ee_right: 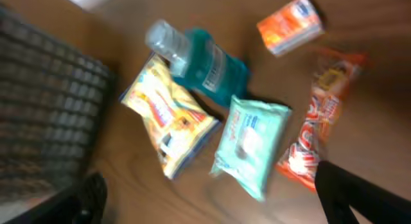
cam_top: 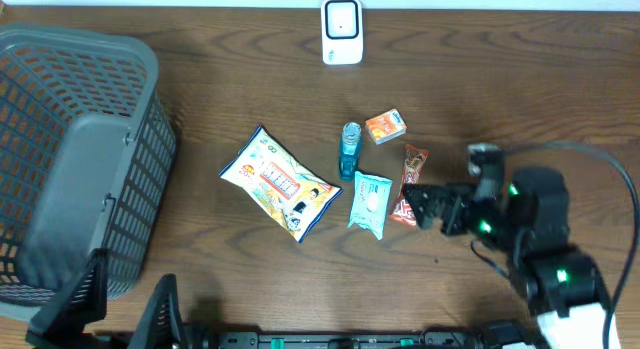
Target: Scan the item barcode
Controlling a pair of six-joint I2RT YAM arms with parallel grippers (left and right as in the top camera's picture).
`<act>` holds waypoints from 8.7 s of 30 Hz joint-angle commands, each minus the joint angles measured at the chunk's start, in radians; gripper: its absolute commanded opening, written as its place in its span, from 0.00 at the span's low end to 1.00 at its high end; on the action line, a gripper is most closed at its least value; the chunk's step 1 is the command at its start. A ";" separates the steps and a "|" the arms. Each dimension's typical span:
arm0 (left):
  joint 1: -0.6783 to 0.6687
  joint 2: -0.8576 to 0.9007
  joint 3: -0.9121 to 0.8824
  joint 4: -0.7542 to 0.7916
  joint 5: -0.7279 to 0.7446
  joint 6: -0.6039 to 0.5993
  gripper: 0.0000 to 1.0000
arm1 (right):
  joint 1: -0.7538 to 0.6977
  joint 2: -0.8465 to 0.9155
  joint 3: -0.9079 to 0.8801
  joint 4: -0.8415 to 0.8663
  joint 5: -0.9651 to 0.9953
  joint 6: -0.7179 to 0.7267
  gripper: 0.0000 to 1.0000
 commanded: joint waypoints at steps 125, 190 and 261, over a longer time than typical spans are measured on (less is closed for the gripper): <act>0.094 -0.198 -0.031 0.280 -0.140 -0.010 1.00 | -0.174 0.972 0.368 -0.436 -0.460 0.354 0.01; 0.094 -0.198 -0.031 0.285 -0.141 -0.010 1.00 | 0.718 0.696 0.367 -0.091 0.829 -0.199 0.99; 0.094 -0.198 -0.031 0.293 -0.141 -0.009 1.00 | 0.363 0.588 0.429 -0.251 -0.108 -0.263 0.01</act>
